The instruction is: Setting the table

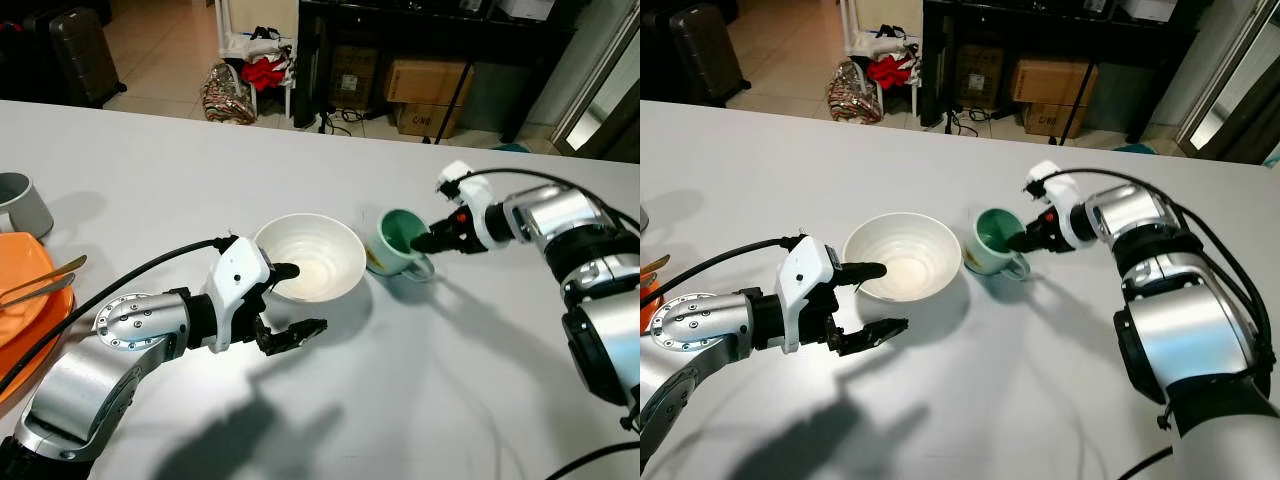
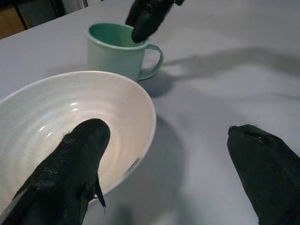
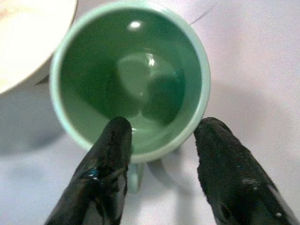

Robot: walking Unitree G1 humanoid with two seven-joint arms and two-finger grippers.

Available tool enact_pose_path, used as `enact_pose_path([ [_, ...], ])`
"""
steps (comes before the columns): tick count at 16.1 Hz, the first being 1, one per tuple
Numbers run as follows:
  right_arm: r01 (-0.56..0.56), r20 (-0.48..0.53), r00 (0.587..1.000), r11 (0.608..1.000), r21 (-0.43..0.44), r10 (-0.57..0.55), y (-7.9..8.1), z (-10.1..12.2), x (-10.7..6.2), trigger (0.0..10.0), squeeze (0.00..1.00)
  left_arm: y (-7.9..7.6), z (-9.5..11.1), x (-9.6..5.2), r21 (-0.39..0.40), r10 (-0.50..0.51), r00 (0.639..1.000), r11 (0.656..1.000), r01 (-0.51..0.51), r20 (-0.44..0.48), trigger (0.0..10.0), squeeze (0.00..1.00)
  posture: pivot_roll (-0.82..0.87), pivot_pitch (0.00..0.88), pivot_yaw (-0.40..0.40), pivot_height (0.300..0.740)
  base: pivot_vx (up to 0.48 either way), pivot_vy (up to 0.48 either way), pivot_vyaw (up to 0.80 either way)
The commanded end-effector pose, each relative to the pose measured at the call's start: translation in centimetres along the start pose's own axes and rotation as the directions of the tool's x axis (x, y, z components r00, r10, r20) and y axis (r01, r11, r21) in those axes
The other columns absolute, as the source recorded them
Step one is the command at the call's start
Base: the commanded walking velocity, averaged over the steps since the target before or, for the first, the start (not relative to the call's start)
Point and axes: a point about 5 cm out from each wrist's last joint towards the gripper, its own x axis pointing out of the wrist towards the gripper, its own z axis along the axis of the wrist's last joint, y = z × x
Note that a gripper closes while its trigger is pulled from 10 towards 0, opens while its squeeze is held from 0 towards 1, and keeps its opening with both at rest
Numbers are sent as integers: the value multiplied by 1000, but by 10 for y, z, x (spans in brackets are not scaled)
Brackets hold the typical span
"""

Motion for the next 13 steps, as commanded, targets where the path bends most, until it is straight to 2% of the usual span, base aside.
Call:
enact_pose_path([
  [1,2,17,1000,1000,-12,-2,-4,4,-8,10000,1000,-3,1,0,5,-12,1000,1000,12,-6,10000,0,102,0,-89,740,0,0,0],
  [5,-25,69,997,998,-61,29,-10,15,-28,10000,1000,-1,2,0,12,-17,1000,1000,17,-4,10000,0,86,0,-74,740,0,0,0],
  [6,-26,74,997,997,-68,31,-11,17,-32,10000,541,0,2,1,12,-18,1000,1000,18,-4,10000,0,83,0,-72,740,0,0,0],
  [7,-33,91,995,996,-86,41,-13,21,-41,10000,0,0,3,1,12,-19,1000,1000,19,0,10000,0,82,0,-72,740,0,0,0],
  [10,-45,174,983,995,-94,61,-15,30,-61,10000,0,1,5,0,3,-8,1000,1000,8,21,10000,0,79,0,-74,740,0,0,0],
  [11,26,329,944,990,-140,21,-12,38,-75,10000,0,2,11,-1,-10,21,998,1000,-20,63,10000,0,75,0,-85,740,0,0,0],
  [12,72,401,916,985,-158,-3,-9,41,-82,10000,0,2,13,-2,-16,36,996,999,-35,82,10000,0,73,0,-86,740,0,0,0],
  [13,241,633,767,960,-141,-100,9,48,-93,10000,0,8,16,-2,-43,162,981,987,-158,106,10000,0,53,0,-77,740,0,0,0],
])
